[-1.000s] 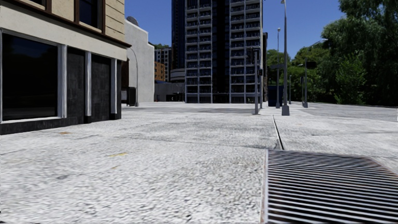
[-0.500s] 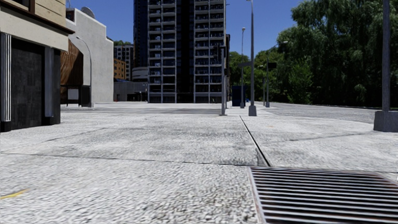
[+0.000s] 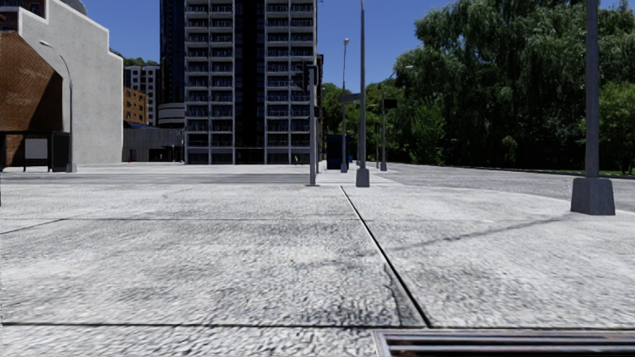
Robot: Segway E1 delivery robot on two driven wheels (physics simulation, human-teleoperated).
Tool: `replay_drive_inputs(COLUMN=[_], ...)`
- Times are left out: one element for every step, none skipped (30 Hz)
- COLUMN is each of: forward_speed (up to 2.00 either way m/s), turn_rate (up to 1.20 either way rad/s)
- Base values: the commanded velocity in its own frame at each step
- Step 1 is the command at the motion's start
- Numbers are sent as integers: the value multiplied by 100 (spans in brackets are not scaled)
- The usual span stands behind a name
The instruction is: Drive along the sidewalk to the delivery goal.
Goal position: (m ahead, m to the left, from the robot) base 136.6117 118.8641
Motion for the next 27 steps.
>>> replay_drive_inputs(forward_speed=[182,182,180,178,176,176,175,174,173,173,173,173,173,173,173,173,173,173,173,173,173,173,173,173,173,173,173], turn_rate=[0,0,0,0,-7,-7,-15,-17,-17,-17,-17,-17,-17,-17,-8,0,0,0,0,0,0,0,0,0,0,0,0])
